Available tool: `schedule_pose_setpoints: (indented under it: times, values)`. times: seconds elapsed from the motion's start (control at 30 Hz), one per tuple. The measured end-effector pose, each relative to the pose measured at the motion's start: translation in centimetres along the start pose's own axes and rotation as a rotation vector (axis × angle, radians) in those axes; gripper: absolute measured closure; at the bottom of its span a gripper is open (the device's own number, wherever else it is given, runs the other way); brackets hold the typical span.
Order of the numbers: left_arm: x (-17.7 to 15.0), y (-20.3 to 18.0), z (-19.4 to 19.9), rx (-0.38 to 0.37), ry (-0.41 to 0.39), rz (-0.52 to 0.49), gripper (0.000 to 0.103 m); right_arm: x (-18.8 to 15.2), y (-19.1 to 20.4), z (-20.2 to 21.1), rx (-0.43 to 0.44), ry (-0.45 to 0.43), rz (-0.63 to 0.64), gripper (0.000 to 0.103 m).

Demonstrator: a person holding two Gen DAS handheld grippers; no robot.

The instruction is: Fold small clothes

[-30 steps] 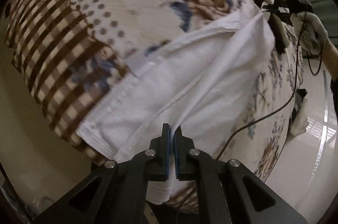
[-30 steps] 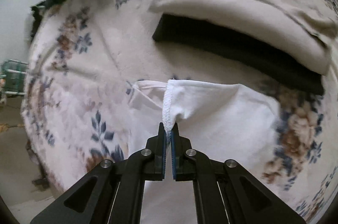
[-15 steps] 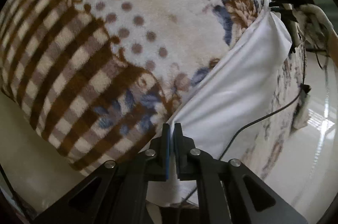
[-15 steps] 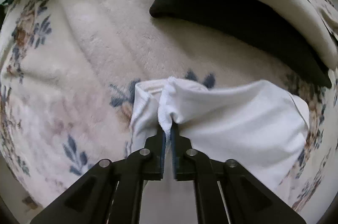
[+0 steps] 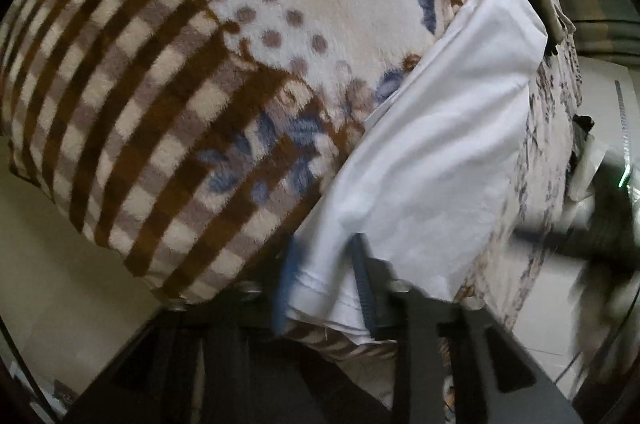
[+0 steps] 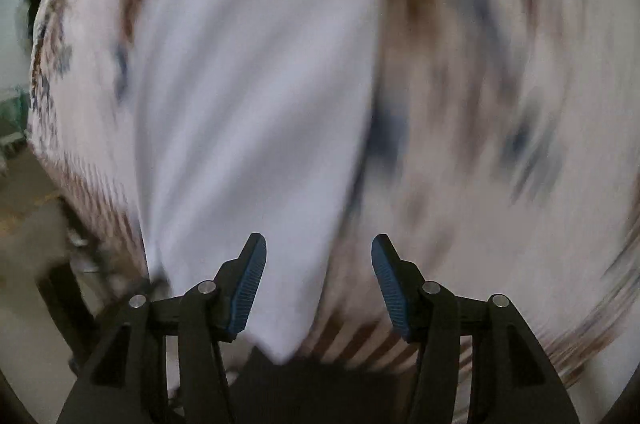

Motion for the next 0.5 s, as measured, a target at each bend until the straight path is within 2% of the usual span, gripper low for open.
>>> schedule_pose_setpoints:
  times: [0.07,0.1,0.17,0.2,0.23,0.27,0.37,0.5]
  values:
    - [-0.3,-0.3,0.0,0.018,-0.016,-0.014,0.100,-4.8,-0.7,-4.6,0.083,0.064,-0.117,0.046]
    - [-0.4,-0.5,0.1,0.034,-0.030,-0.022,0.100,-6.3,-0.9,-6.0,0.115,0.073,-0.156,0.046]
    - [-0.8,-0.9,0.3,0.049,-0.046,-0.029,0.101,-8.8,-0.8,-8.3,0.187,0.062,-0.219,0.054]
    - [-1.2,-1.0,0.4,0.057,-0.050,-0.026,0.101,-9.4,-0.5,-8.8,0.198,0.045,-0.223,0.070]
    - [-1.3,-1.2,0.3,0.058,-0.052,-0.019,0.101,-10.1,-0.4,-9.2,0.196,0.028,-0.215,0.094]
    - [-1.5,-1.3,0.3,0.051,-0.053,-0.009,0.101,-10.8,-0.2,-9.6,0.179,0.019,-0.208,0.099]
    - [-2.2,-1.0,0.4,0.062,-0.049,-0.009,0.101,-12.4,0.2,-9.1,0.153,-0.032,-0.195,0.101]
    - [-2.3,-1.7,-0.6,0.106,-0.037,-0.053,0.100,-14.8,-0.1,-8.5,0.094,-0.027,-0.159,0.103]
Point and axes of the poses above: each gripper's, at about its wrist camera, not at the fingertips, and z roughly against the way its jaws point, y to its left, x to its top, the point moved 5 cm from there along -z, roughly the way its jaws point, and after that the axes turned 12 degrees about z, right-handed, at the moved point
